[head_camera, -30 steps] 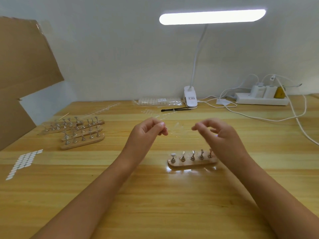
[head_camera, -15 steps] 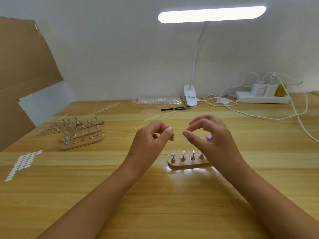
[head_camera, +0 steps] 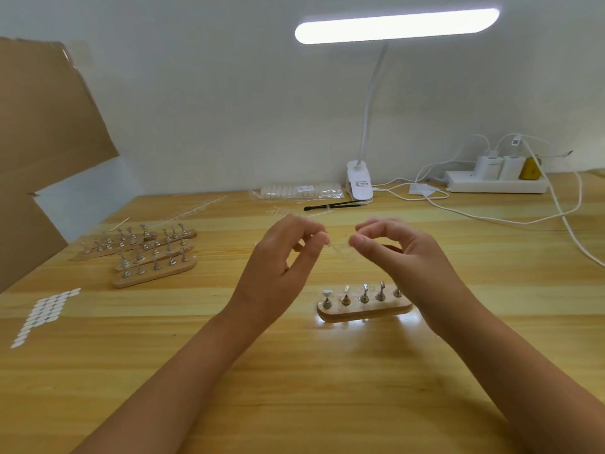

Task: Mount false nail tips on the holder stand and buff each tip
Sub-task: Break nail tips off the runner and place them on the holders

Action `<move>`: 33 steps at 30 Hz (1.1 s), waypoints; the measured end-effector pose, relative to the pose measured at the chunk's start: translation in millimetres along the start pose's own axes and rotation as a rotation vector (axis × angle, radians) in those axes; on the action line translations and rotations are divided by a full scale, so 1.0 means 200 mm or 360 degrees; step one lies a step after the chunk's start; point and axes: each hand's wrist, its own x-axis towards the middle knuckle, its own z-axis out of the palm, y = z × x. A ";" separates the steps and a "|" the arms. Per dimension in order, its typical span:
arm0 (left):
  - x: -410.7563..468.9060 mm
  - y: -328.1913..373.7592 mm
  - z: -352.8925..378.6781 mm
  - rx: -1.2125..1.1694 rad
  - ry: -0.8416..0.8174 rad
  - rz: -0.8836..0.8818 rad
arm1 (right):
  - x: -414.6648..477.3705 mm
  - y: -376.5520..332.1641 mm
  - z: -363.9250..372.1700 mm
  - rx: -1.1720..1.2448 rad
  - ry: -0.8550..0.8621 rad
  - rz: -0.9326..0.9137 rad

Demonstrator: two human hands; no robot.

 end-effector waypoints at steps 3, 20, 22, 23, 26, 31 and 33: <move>0.00 -0.02 -0.03 0.0345 0.0014 0.0378 | 0.00 -0.02 0.00 0.0061 -0.0074 0.0005; 0.02 0.03 -0.01 -0.1313 -0.0406 -0.0743 | 0.02 -0.01 -0.06 -0.0035 0.0026 -0.0030; 0.02 0.03 -0.01 -0.1314 -0.0403 -0.0767 | 0.03 0.00 -0.06 -0.0106 0.0032 -0.0069; 0.01 0.03 -0.01 -0.1312 -0.0407 -0.0773 | 0.03 0.01 -0.05 -0.0172 0.0048 -0.0106; 0.01 0.04 -0.01 -0.1300 -0.0423 -0.0782 | 0.03 0.03 -0.04 -0.0406 0.0102 -0.0273; 0.01 0.05 -0.01 -0.1346 -0.0302 -0.0860 | 0.02 0.04 -0.04 -0.0731 0.0093 -0.0545; 0.01 0.04 -0.01 -0.1355 -0.0279 -0.0849 | 0.02 0.05 -0.04 -0.0778 0.0096 -0.0595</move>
